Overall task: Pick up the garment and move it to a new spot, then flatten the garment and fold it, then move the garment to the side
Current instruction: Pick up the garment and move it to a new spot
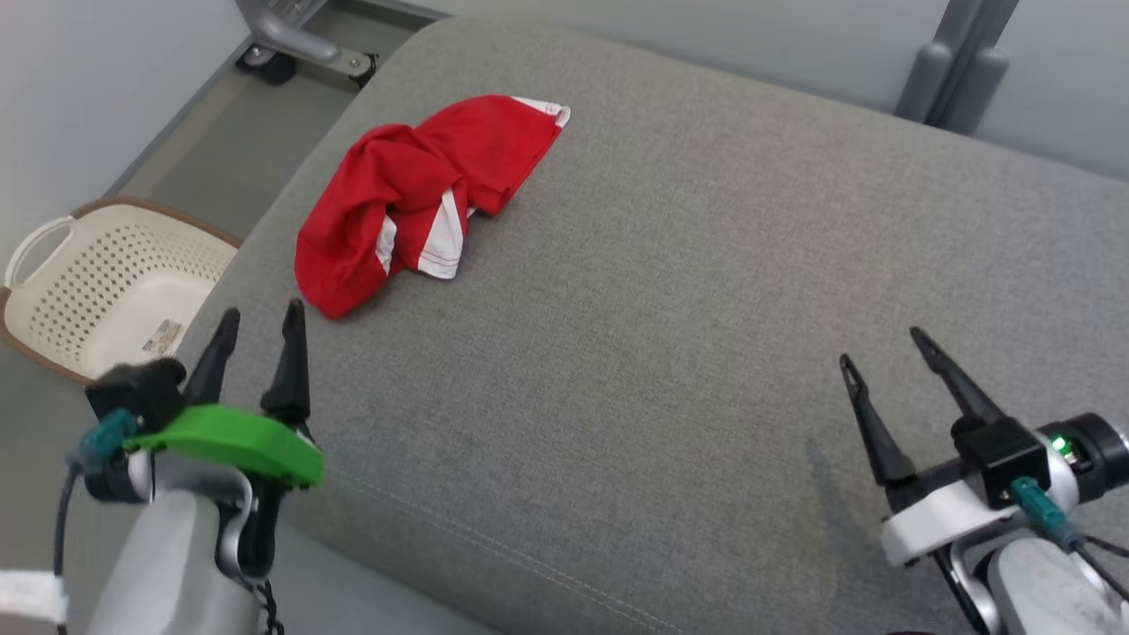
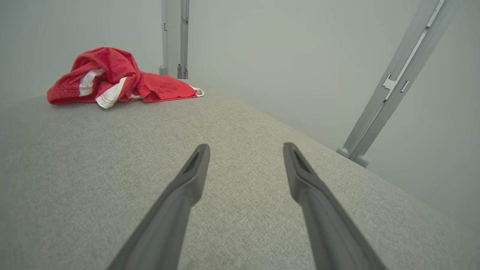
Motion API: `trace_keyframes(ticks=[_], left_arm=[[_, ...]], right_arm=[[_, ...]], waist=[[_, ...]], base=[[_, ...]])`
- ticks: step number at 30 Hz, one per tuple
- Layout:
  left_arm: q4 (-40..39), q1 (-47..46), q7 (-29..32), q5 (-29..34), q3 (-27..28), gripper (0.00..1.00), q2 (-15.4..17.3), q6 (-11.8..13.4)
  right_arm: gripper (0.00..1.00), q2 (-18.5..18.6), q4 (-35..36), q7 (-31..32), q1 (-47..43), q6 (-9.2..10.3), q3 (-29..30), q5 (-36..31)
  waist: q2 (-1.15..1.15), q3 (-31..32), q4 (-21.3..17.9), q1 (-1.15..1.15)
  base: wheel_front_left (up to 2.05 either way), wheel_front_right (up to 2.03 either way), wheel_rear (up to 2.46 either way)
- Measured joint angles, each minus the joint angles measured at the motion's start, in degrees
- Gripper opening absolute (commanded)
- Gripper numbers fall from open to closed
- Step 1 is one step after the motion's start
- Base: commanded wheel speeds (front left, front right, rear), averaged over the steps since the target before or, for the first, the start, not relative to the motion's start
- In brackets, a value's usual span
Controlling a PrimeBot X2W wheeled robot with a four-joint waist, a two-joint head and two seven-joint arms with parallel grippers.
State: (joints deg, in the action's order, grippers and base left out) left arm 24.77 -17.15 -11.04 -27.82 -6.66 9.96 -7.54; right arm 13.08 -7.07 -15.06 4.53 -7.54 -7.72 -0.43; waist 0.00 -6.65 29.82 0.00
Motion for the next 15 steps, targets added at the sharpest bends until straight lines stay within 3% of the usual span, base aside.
trace_keyframes(ticks=[7,15], left_arm=[[12.35,-18.01,5.05,-11.52,-6.00,1.00,3.45,0.00],[22.84,-29.57,8.96,-20.47,-11.46,1.00,7.12,0.00]], right_arm=[[1.00,5.27,2.23,0.00,5.00,0.00,1.68,-0.73],[1.00,6.76,4.97,0.00,7.92,0.00,0.10,-1.36]], waist=[[0.00,-9.57,-0.52,0.00],[0.00,-19.91,-2.90,0.00]], base=[[0.00,0.00,0.00],[0.00,0.00,0.00]])
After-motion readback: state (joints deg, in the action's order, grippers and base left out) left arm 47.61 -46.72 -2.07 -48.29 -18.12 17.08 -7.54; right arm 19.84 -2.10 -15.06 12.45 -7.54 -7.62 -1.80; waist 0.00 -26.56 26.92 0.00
